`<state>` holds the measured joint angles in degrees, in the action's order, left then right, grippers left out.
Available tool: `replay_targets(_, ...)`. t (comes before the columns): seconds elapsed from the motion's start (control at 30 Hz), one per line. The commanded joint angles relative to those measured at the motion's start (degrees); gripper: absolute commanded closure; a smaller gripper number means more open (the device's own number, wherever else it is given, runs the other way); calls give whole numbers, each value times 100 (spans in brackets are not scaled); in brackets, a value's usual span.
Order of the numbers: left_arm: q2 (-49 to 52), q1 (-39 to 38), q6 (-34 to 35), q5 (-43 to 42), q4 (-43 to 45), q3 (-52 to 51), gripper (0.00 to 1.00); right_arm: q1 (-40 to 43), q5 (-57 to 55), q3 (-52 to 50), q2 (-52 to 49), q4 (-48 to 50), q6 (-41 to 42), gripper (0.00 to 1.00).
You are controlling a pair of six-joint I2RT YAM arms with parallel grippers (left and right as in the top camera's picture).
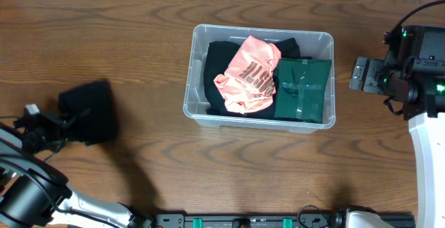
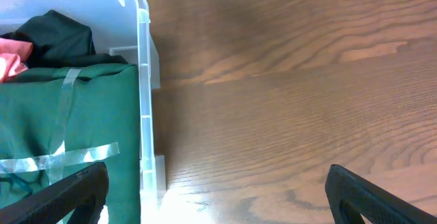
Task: Pack container
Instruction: 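Grasp the black taped garment on the left with the left gripper, then carry the black garment into the container's left side and release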
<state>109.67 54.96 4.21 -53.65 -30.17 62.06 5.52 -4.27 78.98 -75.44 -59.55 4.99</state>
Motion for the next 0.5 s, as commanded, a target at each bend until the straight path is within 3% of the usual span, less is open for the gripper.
replay_targets(0.0, -461, -476, 752, -1233, 11, 313, 94, 31, 24, -4, 2, -2, -35, 1)
replay_targets(0.3, -1934, -2669, 796, -1222, 83, 662, 94, 31, 22, -4, 2, -9, -35, 1)
replay_targets(0.47, -2693, -4201, 778, -177, 92, 772, 94, 31, 22, -4, 2, -13, -35, 1)
